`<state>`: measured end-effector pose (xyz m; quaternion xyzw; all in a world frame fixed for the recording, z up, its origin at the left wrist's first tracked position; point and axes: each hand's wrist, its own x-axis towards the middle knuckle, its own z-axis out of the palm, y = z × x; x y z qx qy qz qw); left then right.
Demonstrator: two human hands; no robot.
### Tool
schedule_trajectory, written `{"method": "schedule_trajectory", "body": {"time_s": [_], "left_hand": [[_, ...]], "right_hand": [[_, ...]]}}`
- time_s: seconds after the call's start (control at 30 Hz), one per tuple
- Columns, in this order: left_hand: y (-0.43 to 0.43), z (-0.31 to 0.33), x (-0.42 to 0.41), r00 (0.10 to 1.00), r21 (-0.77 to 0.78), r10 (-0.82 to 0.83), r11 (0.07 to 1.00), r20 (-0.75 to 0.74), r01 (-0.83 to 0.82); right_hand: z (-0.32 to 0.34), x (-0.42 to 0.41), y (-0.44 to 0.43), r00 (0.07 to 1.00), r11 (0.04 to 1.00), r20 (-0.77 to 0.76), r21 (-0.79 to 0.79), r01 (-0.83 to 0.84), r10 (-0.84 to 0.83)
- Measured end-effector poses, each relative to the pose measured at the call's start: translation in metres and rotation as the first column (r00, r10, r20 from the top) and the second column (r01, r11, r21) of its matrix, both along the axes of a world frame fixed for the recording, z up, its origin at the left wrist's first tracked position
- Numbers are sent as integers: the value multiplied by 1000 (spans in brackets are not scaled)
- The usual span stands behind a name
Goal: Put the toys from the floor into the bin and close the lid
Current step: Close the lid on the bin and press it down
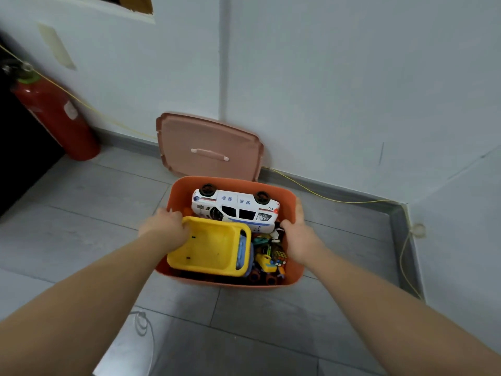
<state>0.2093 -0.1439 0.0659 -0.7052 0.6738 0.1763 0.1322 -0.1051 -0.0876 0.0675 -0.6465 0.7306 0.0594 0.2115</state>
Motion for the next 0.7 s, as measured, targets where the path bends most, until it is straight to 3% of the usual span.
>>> {"method": "schedule_trajectory", "body": {"time_s": [0.3, 0.43, 0.7], "left_hand": [[16, 2, -84, 973, -13, -100, 995, -210, 99], [12, 3, -95, 952, -26, 8, 1000, -307, -17], [-23, 32, -93, 959, -168, 14, 984, -283, -64]], "right_hand": [[-4, -84, 35, 987, 1000, -162, 15, 5, -2], [-4, -100, 46, 993, 997, -107, -56, 50, -56], [9, -73, 24, 989, 963, -98, -257, 79, -108]]}}
